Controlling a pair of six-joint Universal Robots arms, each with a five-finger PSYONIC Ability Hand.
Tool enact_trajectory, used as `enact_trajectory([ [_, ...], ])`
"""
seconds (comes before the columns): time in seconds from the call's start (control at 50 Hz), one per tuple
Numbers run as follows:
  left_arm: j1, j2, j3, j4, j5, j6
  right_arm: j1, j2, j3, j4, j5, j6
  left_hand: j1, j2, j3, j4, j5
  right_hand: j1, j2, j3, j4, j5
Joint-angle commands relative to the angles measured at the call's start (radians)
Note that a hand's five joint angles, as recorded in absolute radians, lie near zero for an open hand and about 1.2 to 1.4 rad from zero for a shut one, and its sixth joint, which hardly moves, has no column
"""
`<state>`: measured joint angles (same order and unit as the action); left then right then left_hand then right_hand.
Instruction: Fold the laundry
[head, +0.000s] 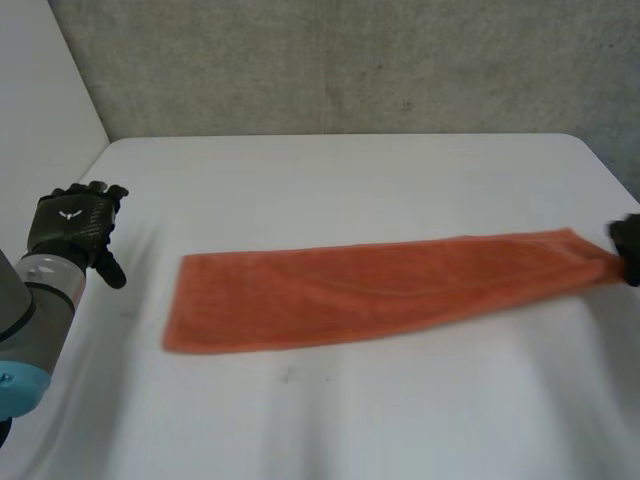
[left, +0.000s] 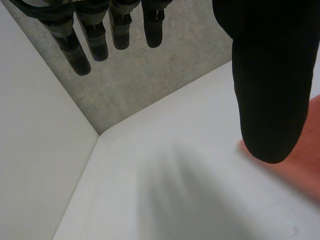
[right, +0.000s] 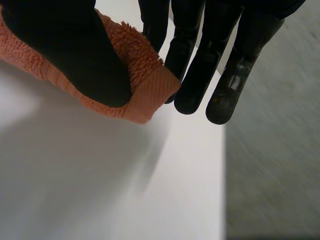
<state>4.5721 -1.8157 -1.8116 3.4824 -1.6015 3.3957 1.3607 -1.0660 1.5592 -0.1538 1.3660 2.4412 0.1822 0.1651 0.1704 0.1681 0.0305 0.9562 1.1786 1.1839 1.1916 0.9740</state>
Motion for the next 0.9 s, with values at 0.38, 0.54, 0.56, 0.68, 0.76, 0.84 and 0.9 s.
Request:
enact_trajectory([
  [0.38,-0.002,0.016,-0.023,0.0,0.002,0.0,0.611,-0.063,-0.181,-0.013,-0.021,0.027,-0.008,0.009,0.004,0.006,-0.031,0.44,0.218,0.212,0.205,0.248],
  [0.54,-0.002,0.018,-0.029,0.0,0.002,0.0,0.925,0.108,-0.28,-0.078,-0.035,0.032,-0.008,0.009,0.004,0.006,-0.031,0.44,0.218,0.212,0.205,0.248],
  [0.56,-0.002,0.018,-0.029,0.0,0.002,0.0,0.925,0.109,-0.28,-0.078,-0.035,0.032,-0.008,0.009,0.004,0.006,-0.031,0.44,0.218,0.212,0.205,0.248],
  [0.68,-0.019,0.016,-0.032,0.0,0.0,0.0,1.037,0.247,-0.324,-0.096,-0.039,0.035,-0.008,0.009,0.004,0.006,-0.031,0.44,0.218,0.212,0.205,0.248],
  [0.76,-0.033,0.015,-0.034,0.0,0.002,0.0,1.075,0.313,-0.337,-0.095,-0.035,0.027,-0.008,0.009,0.004,0.006,-0.031,0.037,-0.185,-0.191,-0.198,-0.155],
  [0.84,-0.053,0.013,-0.032,0.001,0.002,0.0,1.069,0.296,-0.341,-0.09,-0.01,0.035,-0.008,0.009,0.004,0.006,-0.031,-0.782,-1.004,-1.009,-1.017,-0.974],
  [0.9,-0.088,0.015,-0.028,0.006,0.003,0.0,1.066,0.215,-0.327,-0.086,0.019,0.062,-0.008,0.009,0.004,0.006,-0.031,-0.782,-1.004,-1.009,-1.017,-0.974],
])
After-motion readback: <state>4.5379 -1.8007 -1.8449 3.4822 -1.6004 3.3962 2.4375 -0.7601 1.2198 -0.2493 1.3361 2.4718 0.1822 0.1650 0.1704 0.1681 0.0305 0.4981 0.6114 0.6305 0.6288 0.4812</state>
